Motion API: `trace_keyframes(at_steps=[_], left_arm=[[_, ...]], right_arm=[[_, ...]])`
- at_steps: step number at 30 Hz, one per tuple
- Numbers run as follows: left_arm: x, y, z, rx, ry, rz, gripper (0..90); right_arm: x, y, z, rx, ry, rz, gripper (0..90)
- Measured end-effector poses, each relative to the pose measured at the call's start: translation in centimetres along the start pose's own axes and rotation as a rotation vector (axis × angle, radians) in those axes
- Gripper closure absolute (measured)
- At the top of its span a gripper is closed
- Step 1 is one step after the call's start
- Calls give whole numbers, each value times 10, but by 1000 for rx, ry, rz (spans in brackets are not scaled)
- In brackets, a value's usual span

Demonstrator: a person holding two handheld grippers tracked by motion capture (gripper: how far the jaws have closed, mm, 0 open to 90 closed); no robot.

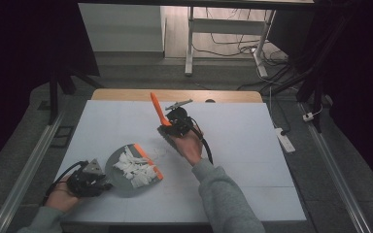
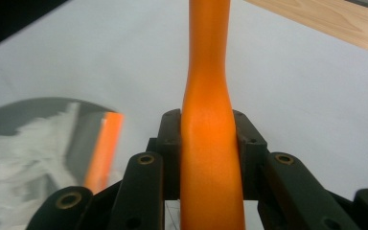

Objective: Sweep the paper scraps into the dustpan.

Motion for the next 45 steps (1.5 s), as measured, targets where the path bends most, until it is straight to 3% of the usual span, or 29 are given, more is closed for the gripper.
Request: trace_keyframes(at_steps=[4,7,17,21,28,39,40,42,45], left_arm=[[0,0,0,-1,0,-1,620],[0,0,0,1,3,0,620],[0,0,0,6,3,2,620],[0,0,0,6,4,2,620],[0,0,0,6,4,3,620],[0,0,-1,5,1,1,620],[0,0,-1,5,0,0,620],[0,0,-1,5,-1,0,620],[0,0,-1,5,0,1,619]], right_arm=[[4,9,-11,41,-38,2,699],[7,9,-22,47,-64,5,699],[8,-4,-35,24,-84,31,700],[9,-11,-37,-8,-86,28,699],[11,-31,-40,-63,-100,46,700],[13,-63,-43,-106,-117,95,700],[13,-71,-44,-147,-117,86,700],[13,-76,-44,-167,-119,85,700],[12,-94,-41,-188,-112,137,700]])
Point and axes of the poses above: each handheld gripper's, and its own axes: z roughly backward along the jaws, x roughly out of its underside, y roughly to its right, the point moved 8 cm from there along -z, roughly forward along the jaws, and after that the axes turned 8 degrees about -y, right-handed, at the moved point
